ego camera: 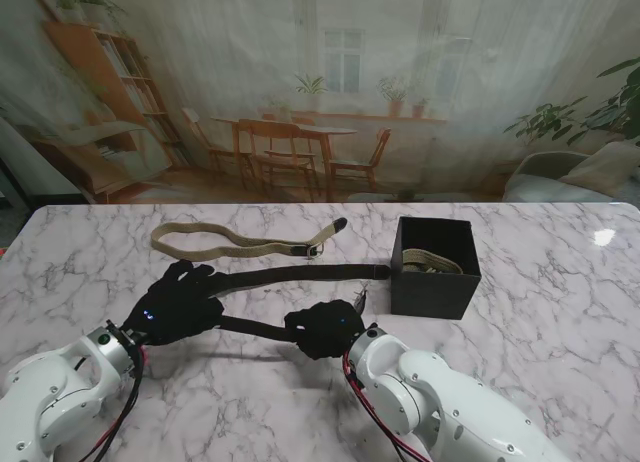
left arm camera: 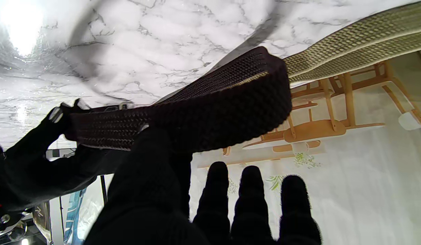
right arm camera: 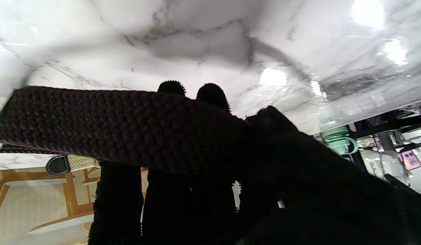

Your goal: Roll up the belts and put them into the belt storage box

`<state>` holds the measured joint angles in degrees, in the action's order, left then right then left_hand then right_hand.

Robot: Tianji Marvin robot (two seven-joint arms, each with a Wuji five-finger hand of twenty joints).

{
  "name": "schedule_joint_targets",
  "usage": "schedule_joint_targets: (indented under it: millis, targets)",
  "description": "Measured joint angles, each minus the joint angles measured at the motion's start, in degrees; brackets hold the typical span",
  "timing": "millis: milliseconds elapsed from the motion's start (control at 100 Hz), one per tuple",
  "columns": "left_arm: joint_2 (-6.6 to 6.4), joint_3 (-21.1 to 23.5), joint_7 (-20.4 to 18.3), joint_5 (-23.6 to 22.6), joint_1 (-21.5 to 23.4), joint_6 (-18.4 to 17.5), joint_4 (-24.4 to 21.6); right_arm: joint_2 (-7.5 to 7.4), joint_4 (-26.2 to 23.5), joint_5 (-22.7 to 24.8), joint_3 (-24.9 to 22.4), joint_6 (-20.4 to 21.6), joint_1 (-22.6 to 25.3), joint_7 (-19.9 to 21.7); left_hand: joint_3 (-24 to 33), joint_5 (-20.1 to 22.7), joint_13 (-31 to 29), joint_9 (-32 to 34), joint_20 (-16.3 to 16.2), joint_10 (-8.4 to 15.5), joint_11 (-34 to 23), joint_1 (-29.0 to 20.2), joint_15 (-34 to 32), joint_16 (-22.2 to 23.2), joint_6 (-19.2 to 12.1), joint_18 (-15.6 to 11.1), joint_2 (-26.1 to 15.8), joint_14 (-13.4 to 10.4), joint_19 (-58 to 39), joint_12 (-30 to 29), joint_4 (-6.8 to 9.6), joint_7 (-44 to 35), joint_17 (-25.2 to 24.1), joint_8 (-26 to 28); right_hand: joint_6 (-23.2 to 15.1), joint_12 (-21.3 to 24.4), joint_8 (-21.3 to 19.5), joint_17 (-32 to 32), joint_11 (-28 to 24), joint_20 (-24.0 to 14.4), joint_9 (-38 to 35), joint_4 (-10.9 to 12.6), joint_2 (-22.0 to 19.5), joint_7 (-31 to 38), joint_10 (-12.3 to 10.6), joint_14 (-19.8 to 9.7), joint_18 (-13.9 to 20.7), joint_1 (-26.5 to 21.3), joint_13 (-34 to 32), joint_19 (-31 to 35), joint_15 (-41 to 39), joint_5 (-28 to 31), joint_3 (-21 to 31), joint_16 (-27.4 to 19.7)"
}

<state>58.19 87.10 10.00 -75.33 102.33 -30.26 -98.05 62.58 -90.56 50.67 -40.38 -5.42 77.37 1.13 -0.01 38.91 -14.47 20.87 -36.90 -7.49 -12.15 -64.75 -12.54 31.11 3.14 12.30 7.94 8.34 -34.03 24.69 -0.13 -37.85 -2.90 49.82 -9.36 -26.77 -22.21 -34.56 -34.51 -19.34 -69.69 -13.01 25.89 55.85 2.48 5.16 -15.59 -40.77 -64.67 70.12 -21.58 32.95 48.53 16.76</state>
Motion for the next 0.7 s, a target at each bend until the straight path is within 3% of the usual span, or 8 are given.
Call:
schedule_joint_targets:
  millis: [210,540,640,700]
  targets:
    - [0.00,2.60,0.65,-1.43,2.88,0.81,-1.18,-1.07,-5.28,5.57,-7.02,6.09,6.09,2.55,-0.04,0.00,-0.01,0.01,0.00,0.00,0.01,0.24,0.00,0.00,-0.80,0.05,0.00,0.10,0.00,0.00,-0.64,0.89,0.00,0.00,0.26,-1.95,2.20,-1.59,-1.28,-1.88,-2.25,-0.25,0.00,-1.64,-0.51,-0.03,0.00,0.04,-2.35,2.99,-2.55,3.49,-1.40,3.55]
    - [-0.48,2.08,-1.31,-1.12,3.16,3.95,1.54,-3.05,-7.35,10.23,-12.59,9.18,11.36,4.82,-0.01,1.30,-0.66,1.37,0.04,-0.01,0.71,-0.01,0.00,-0.74,-0.80,0.65,0.00,0.13,0.78,-0.52,-0.64,0.76,0.00,-0.98,0.24,-4.17,2.12,-1.95,-1.65,-3.02,-4.39,-0.25,0.69,-1.58,-0.48,-0.24,0.76,0.04,-3.74,3.83,-4.97,7.17,-1.32,5.86]
    - [-0.55,1.46,-1.55,-1.34,2.73,4.73,2.65,-3.32,-7.42,10.52,-13.53,9.55,12.11,5.09,-0.01,1.30,-0.66,1.37,0.10,-0.01,0.77,-0.01,0.00,-0.92,-0.98,0.65,0.00,0.13,1.43,-1.08,-0.64,1.97,0.00,-3.03,0.24,-4.48,2.11,-2.12,-1.65,-3.06,-4.47,-0.25,0.78,-2.04,-0.48,-0.24,0.85,0.04,-3.75,3.85,-4.97,7.61,-1.32,6.44]
    - [-0.55,1.44,-1.76,-1.42,2.67,4.72,2.72,-3.40,-7.54,10.85,-14.02,9.88,12.58,5.08,-0.01,-0.47,-0.66,1.37,0.63,-0.01,2.12,0.95,0.24,-2.05,-2.57,0.71,0.00,0.40,2.08,-1.94,-0.64,7.05,0.00,-7.94,0.24,-4.49,2.11,-2.17,-1.65,-3.07,-4.96,-0.25,0.80,-2.10,-0.48,-0.25,1.24,0.04,-3.75,3.85,-4.97,7.64,-1.32,6.46]
